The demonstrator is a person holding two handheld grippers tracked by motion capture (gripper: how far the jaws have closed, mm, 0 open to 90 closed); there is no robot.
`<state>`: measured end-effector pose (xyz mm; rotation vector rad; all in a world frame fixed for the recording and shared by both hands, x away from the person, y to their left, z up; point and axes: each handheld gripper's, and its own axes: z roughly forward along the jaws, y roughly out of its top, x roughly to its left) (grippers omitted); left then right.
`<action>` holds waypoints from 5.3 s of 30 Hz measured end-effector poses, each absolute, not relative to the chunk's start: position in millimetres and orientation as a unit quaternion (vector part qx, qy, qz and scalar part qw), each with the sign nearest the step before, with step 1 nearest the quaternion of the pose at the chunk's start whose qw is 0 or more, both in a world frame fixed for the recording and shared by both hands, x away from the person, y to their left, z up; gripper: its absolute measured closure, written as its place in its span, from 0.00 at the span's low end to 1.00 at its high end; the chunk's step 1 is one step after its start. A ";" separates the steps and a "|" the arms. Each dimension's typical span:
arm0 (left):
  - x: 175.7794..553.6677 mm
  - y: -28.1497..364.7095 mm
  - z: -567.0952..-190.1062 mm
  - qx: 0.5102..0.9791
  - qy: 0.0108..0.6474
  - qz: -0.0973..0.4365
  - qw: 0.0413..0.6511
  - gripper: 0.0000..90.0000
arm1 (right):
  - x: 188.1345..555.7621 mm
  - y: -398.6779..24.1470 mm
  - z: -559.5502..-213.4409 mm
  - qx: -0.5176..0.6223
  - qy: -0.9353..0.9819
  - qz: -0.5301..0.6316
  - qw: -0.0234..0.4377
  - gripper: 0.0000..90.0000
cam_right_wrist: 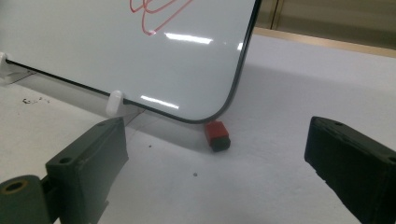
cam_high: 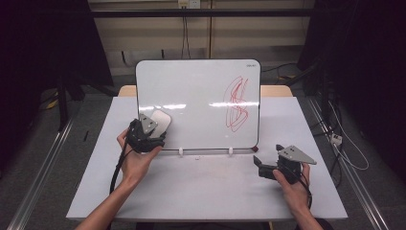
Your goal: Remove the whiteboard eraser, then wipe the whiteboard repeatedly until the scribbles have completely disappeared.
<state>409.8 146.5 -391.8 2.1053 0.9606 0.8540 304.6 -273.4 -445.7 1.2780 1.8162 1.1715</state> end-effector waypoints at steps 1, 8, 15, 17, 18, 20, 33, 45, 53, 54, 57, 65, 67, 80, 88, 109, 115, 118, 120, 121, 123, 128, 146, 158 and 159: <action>410.3 146.3 -392.4 0.806 0.368 0.327 0.329 0.31 | 304.5 -273.4 -445.7 0.483 0.688 0.444 0.311 0.06; 410.7 144.8 -393.6 0.803 0.371 0.332 0.328 0.33 | 304.1 -273.6 -445.6 0.484 0.687 0.444 0.310 0.06; 410.2 144.3 -393.8 0.803 0.369 0.335 0.326 0.34 | 304.2 -273.3 -445.5 0.484 0.688 0.443 0.311 0.06; 410.4 144.7 -393.7 0.803 0.369 0.333 0.328 0.34 | 303.9 -273.2 -445.4 0.483 0.688 0.443 0.311 0.06; 410.4 145.0 -393.4 0.804 0.369 0.332 0.327 0.34 | 303.8 -273.3 -445.4 0.483 0.688 0.443 0.310 0.06; 410.9 145.9 -392.9 0.805 0.368 0.329 0.328 0.34 | 303.9 -273.4 -445.5 0.484 0.688 0.443 0.311 0.06; 411.5 148.8 -392.6 0.807 0.364 0.322 0.335 0.34 | 304.1 -273.8 -445.4 0.484 0.687 0.443 0.312 0.06; 412.4 154.9 -391.8 0.803 0.369 0.301 0.359 0.34 | 304.1 -273.7 -445.3 0.483 0.687 0.444 0.311 0.06; 409.4 156.5 -389.3 0.800 0.367 0.293 0.373 0.34 | 304.4 -273.3 -445.4 0.483 0.688 0.444 0.311 0.06; 408.6 156.4 -388.8 0.799 0.367 0.294 0.375 0.34 | 304.4 -273.4 -445.4 0.483 0.687 0.444 0.311 0.06; 404.8 154.5 -385.4 0.798 0.360 0.294 0.383 0.34 | 304.4 -273.2 -445.3 0.483 0.687 0.444 0.311 0.07; 400.5 154.8 -383.4 0.794 0.356 0.292 0.397 0.34 | 304.7 -272.5 -445.1 0.486 0.686 0.444 0.310 0.06; 399.0 156.1 -381.8 0.791 0.359 0.290 0.401 0.34 | 304.7 -272.2 -445.0 0.488 0.685 0.443 0.311 0.06; 392.4 161.5 -371.0 0.781 0.356 0.292 0.423 0.34 | 304.1 -272.1 -445.2 0.488 0.686 0.441 0.311 0.06; 387.5 162.7 -365.2 0.772 0.358 0.295 0.435 0.34 | 304.4 -271.8 -445.2 0.484 0.688 0.444 0.309 0.06; 383.7 145.2 -354.0 0.775 0.339 0.278 0.455 0.34 | 305.7 -271.4 -445.3 0.487 0.687 0.442 0.309 0.06; 385.4 129.0 -340.9 0.778 0.322 0.284 0.458 0.34 | 303.6 -272.4 -445.1 0.485 0.687 0.445 0.309 0.06; 387.5 124.4 -337.5 0.780 0.318 0.286 0.457 0.34 | 303.2 -273.3 -445.1 0.484 0.687 0.445 0.310 0.06; 388.7 118.7 -335.3 0.780 0.318 0.297 0.450 0.34 | 302.7 -273.9 -444.8 0.484 0.686 0.446 0.310 0.06; 389.9 116.5 -334.6 0.779 0.319 0.295 0.451 0.34 | 302.7 -274.2 -444.7 0.484 0.686 0.446 0.310 0.06; 392.4 112.3 -332.8 0.782 0.316 0.294 0.450 0.34 | 302.9 -274.4 -444.9 0.485 0.686 0.445 0.310 0.06; 396.3 101.4 -328.1 0.784 0.308 0.298 0.448 0.34 | 303.1 -273.6 -444.6 0.483 0.687 0.446 0.310 0.06; 408.8 57.4 -314.1 0.797 0.269 0.305 0.446 0.34 | 302.7 -273.8 -444.7 0.483 0.687 0.447 0.308 0.06; 417.2 35.8 -307.6 0.801 0.258 0.307 0.445 0.34 | 303.2 -273.8 -445.0 0.482 0.688 0.448 0.307 0.06; 417.9 34.1 -307.1 0.801 0.257 0.308 0.445 0.34 | 303.2 -273.8 -445.0 0.482 0.688 0.448 0.307 0.06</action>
